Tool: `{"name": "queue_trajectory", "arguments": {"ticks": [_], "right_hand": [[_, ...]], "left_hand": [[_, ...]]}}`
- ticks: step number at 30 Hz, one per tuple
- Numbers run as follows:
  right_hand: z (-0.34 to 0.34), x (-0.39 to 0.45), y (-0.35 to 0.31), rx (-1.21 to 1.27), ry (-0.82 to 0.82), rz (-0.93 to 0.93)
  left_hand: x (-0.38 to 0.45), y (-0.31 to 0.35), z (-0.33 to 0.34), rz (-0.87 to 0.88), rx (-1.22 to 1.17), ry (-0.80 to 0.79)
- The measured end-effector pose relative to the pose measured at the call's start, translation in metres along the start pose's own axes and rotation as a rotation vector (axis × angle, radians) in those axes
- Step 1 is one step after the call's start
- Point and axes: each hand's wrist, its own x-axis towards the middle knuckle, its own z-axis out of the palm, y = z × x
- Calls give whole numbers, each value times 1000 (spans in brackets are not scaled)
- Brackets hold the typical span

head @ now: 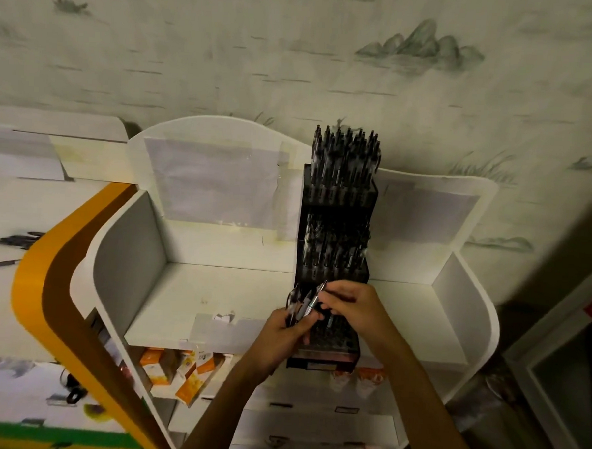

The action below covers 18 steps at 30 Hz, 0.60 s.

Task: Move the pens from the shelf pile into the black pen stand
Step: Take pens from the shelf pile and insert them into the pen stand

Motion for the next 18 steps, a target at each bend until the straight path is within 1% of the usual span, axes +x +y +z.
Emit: {"name": "queue_trajectory", "arguments": {"ticks": [3, 7, 10, 14, 18], "right_hand": [[0, 2, 4, 43, 31, 18], [-5, 5, 4, 214, 186, 71], [-17, 7, 2, 259, 299, 36], [-32, 7, 2, 168, 392, -31], [-39, 7, 10, -63, 417, -106]], "left_hand": [[-1, 3, 1, -19, 6, 1], [3, -1, -3, -34, 125, 99], [3, -1, -9, -25, 131, 154], [4, -3, -15, 1, 161, 233], [4, -6, -16, 11, 186, 247]]}}
